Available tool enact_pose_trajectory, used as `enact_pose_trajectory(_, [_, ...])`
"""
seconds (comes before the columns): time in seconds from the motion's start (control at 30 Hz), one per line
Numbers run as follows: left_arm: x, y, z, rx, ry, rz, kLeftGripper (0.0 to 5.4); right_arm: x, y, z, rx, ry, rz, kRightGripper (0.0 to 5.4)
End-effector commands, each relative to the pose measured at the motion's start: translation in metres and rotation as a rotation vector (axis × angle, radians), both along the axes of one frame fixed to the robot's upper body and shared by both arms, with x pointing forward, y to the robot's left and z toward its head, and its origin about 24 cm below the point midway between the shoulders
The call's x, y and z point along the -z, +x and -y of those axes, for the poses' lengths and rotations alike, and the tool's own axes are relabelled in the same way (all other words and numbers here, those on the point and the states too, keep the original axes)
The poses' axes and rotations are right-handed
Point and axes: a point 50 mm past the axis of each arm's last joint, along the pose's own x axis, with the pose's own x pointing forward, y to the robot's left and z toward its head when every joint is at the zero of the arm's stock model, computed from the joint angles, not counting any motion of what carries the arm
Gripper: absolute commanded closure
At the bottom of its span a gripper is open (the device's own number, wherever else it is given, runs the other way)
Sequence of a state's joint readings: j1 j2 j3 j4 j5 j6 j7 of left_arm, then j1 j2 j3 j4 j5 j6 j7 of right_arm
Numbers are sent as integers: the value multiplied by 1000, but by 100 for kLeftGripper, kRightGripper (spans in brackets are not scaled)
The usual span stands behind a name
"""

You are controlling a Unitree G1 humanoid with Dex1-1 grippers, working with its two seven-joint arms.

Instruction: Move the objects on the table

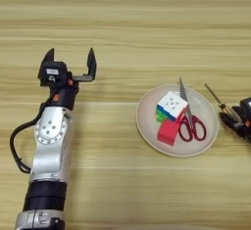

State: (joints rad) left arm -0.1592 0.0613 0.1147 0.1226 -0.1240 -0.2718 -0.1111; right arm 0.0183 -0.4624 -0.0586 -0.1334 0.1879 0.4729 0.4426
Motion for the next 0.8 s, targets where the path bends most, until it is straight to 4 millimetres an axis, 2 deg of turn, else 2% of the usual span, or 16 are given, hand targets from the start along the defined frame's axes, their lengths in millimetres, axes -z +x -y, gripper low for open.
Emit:
enact_pose_trajectory(0.03, [-4, 2, -1, 2, 8, 16, 0, -22, 0, -1, -7, -23, 75, 260])
enact_pose_trajectory(0.2, [-3, 3, 0, 3, 10, 12, 0, -50, -3, -12, -51, -29, 173, 182])
enact_pose_trajectory(0.43, [-3, 3, 1, 5, 13, 16, 0, -73, -7, -35, -203, 18, 295, 103])
enact_pose_trajectory(0.67, [-4, 3, 0, 0, 13, 22, 0, -72, 2, -45, -274, 66, 364, 6])
enact_pose_trajectory(0.8, [-4, 4, 0, -1, 14, 23, 0, -61, 7, -52, -320, 99, 344, 3])
